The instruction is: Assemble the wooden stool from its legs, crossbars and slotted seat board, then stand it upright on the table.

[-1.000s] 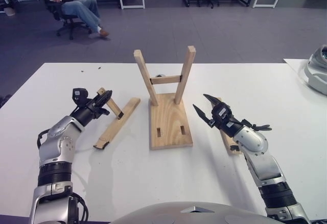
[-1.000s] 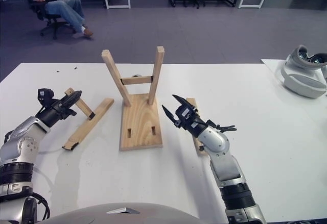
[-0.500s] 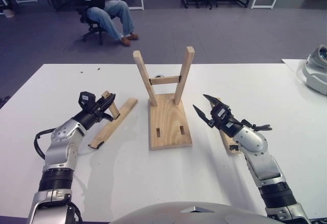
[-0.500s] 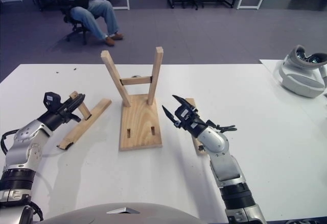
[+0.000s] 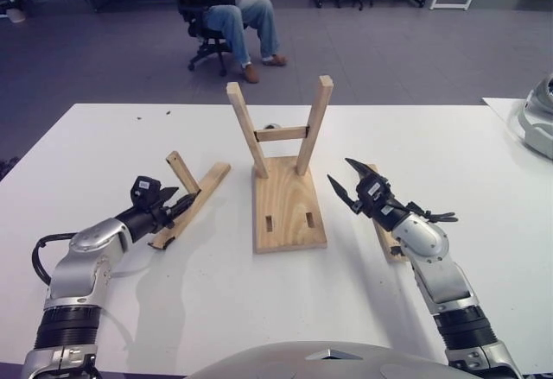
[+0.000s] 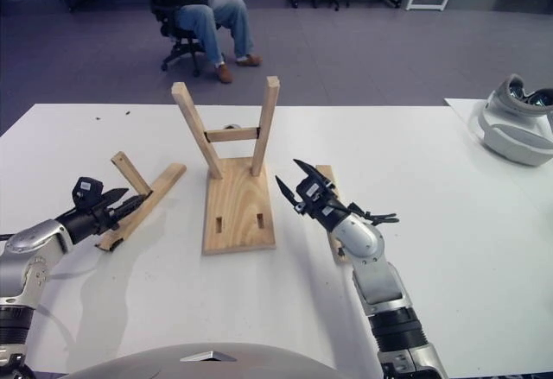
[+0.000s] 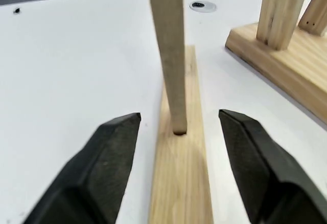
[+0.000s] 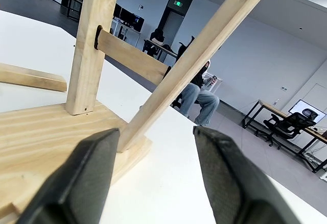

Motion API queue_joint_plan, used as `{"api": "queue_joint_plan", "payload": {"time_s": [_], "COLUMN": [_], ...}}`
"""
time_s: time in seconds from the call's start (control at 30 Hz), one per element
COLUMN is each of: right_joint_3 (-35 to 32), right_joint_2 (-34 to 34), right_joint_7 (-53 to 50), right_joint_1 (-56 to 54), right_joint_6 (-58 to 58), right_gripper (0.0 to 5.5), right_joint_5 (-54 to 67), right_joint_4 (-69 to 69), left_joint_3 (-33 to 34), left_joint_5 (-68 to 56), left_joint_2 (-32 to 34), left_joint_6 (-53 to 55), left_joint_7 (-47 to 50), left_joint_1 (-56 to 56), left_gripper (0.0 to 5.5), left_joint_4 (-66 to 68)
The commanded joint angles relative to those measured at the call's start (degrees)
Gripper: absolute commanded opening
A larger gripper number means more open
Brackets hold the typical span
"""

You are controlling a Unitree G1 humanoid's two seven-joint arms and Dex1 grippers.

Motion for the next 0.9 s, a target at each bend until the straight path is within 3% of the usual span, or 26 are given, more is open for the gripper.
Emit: {"api": "queue_joint_plan", "payload": {"time_s": [0.03,0.17,0.43,0.53,0.77,0.83,0.9], "right_joint_3": [0.4,0.7,0.8,-0.9,-14.4,-17.7,-18.6], "right_joint_2": [0.5,0.9,1.2,1.7,2.5,3.9,6.6], "right_joint_7": [-0.7,-1.0,-1.5,-1.0,3.3,0.0,-4.5], "right_joint_1": [-0.2,0.0,0.0,-1.7,-16.9,-26.8,-35.5], "right_joint_6": [0.0,0.0,0.2,2.8,31.1,38.0,42.2], "right_gripper": [2.69,2.69,2.69,2.69,2.69,2.69,2.69], "right_joint_5": [-0.6,-0.8,-0.8,2.1,41.0,53.6,61.2], "right_joint_4": [0.9,1.2,1.6,1.7,-10.8,-11.5,-9.6], "left_joint_3": [-0.1,-2.3,-5.4,-5.0,19.1,18.5,13.7], "left_joint_5": [1.2,4.0,10.6,11.7,-8.8,-12.6,-13.5], "left_joint_2": [2.2,3.0,4.9,4.7,4.5,5.0,4.5], "left_joint_6": [3.1,4.1,0.4,-2.9,-11.2,-10.5,-8.9], "left_joint_7": [-0.9,-1.1,-1.9,-2.0,-6.6,-6.4,-5.9], "left_joint_1": [1.9,2.3,2.7,2.8,-5.4,-11.5,-16.4], "left_gripper": [3.47,3.61,2.05,2.05,2.05,2.05,2.04], "left_joint_4": [-1.5,-0.1,2.3,4.3,0.9,-6.7,-13.6]}}
